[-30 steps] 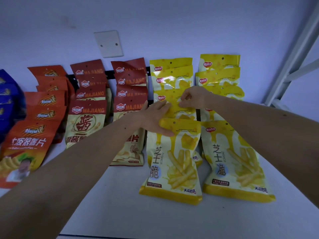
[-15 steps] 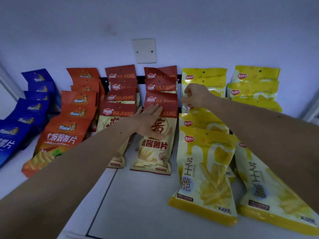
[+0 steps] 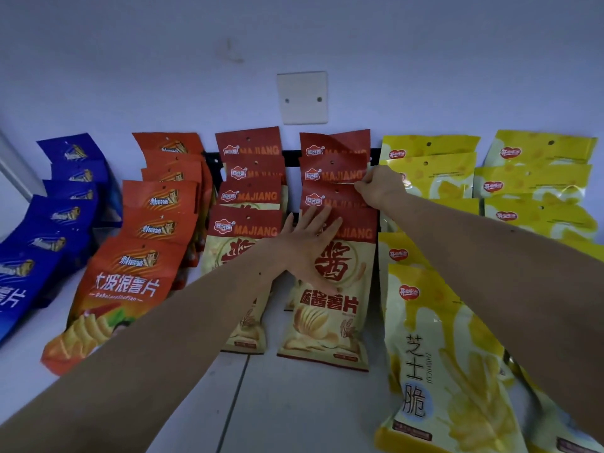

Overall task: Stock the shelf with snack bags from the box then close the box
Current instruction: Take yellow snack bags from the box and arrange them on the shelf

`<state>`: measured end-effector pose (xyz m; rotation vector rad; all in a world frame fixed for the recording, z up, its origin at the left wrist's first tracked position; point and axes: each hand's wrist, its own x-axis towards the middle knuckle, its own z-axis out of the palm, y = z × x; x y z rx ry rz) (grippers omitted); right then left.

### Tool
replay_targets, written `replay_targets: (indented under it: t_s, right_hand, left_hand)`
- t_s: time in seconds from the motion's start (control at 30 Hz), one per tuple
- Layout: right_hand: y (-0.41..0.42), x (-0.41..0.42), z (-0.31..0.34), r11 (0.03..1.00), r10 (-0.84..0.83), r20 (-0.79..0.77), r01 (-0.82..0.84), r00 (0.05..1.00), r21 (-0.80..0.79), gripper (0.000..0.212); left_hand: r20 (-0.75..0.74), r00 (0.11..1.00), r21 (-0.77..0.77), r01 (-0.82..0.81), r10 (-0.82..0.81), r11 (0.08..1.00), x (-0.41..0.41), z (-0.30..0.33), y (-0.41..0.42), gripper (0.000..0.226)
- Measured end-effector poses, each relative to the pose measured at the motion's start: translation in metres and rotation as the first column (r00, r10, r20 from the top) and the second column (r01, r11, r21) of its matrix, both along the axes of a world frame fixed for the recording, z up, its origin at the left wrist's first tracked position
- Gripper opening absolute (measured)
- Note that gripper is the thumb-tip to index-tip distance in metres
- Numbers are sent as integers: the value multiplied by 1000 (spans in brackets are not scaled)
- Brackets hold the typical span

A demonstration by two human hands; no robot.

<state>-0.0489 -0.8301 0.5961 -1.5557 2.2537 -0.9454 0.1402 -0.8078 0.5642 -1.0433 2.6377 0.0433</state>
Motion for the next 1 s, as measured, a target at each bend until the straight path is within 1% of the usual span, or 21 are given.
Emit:
replay_targets:
  t_s: [0.37, 0.43, 0.73, 0.83, 0.9, 1.0]
  right_hand:
    - [4, -4, 4, 997, -82, 16, 82, 996, -7, 22]
    - [6, -2, 5, 997, -74, -4, 74, 997, -8, 21]
    - [19, 2, 11, 1000, 7, -19, -6, 1000, 19, 31]
    - [24, 1, 14, 1000, 30, -53, -29, 998, 10, 34]
    - [28, 3, 16, 999, 37, -84, -38, 996, -13, 40]
    - [31, 8, 21, 996, 28, -191, -43, 981, -72, 47]
  left_hand:
    - [63, 998, -35, -12, 14, 999, -2, 1, 0, 134]
    - [68, 997, -35, -22, 25, 999, -1, 1, 1, 135]
    - [91, 993, -1, -74, 73, 997, -1, 6, 6, 136]
    - [69, 995, 12, -80, 79, 997, 1, 5, 5, 137]
    - [44, 996, 11, -74, 73, 997, 4, 6, 6, 137]
    - [29, 997, 12, -67, 67, 998, 12, 11, 9, 135]
